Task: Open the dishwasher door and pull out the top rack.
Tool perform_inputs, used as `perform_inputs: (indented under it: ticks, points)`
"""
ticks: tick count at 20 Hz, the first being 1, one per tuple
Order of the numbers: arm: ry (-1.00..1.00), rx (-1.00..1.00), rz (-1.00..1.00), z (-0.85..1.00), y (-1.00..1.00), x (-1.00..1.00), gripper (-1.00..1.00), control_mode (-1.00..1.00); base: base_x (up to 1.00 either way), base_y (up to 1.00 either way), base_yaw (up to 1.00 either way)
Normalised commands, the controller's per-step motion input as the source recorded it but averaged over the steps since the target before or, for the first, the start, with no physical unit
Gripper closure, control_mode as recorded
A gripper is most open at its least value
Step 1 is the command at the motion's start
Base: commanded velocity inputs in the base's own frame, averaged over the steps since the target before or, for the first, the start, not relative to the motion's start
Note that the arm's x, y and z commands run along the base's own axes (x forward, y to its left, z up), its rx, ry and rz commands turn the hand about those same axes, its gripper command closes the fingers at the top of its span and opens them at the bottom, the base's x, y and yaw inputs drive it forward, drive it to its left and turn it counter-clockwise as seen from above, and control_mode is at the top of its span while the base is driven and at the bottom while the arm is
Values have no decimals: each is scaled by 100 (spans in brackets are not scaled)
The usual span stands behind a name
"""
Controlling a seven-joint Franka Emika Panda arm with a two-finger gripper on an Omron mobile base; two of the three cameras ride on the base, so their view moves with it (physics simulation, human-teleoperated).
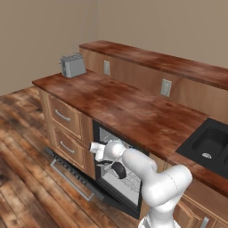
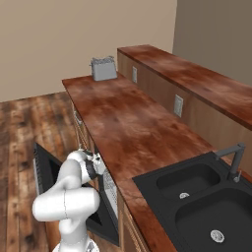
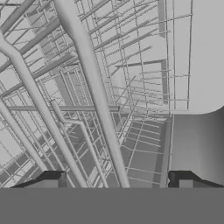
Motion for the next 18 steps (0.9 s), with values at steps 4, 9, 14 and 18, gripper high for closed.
perform_inputs:
  ticks: [4,9,14,18]
  points:
    - [3,8,4,-54,-2,0,100,-100,0,0,0]
    - [6,11,6,-56,0,0,100,-100,0,0,0]
    - [6,12,9,-50,0,-19,100,-100,0,0,0]
    - [5,10,11,-42,13,-36,100,-100,0,0,0]
